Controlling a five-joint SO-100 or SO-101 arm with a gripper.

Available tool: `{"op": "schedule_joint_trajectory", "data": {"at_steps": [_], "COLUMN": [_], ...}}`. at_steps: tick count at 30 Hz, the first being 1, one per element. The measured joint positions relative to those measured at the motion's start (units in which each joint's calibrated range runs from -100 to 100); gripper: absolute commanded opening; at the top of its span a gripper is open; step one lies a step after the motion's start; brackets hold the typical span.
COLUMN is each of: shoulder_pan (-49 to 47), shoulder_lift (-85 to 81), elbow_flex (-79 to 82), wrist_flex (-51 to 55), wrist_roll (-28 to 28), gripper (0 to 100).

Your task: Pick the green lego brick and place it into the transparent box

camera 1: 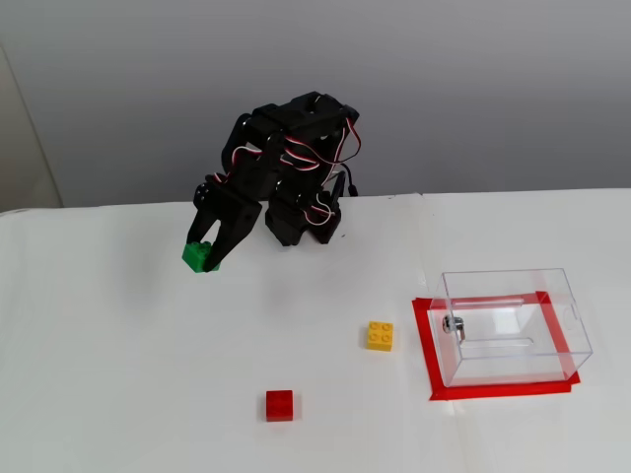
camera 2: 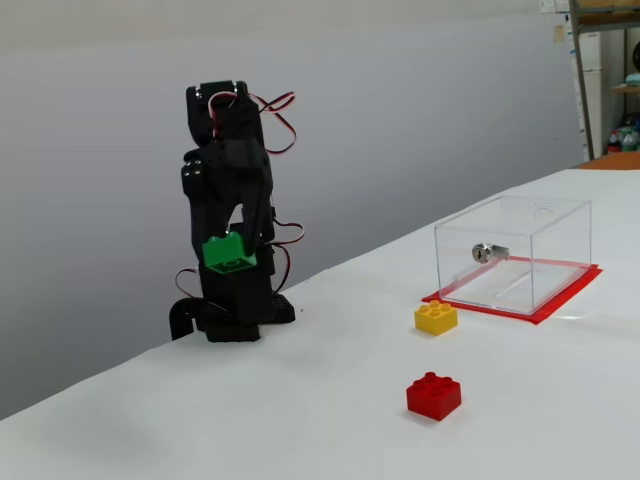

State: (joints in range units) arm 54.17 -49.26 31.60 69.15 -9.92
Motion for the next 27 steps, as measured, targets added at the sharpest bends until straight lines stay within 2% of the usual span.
{"op": "schedule_joint_trajectory", "data": {"at_steps": [7,16,27], "shoulder_pan": [-15.4,-36.3,-61.1], "shoulder_lift": [-0.2,-0.2,0.0], "elbow_flex": [-3.6,-3.6,-3.6], "wrist_flex": [0.5,-6.5,-10.3], "wrist_roll": [0.0,0.0,4.5], "gripper": [7,7,7]}}
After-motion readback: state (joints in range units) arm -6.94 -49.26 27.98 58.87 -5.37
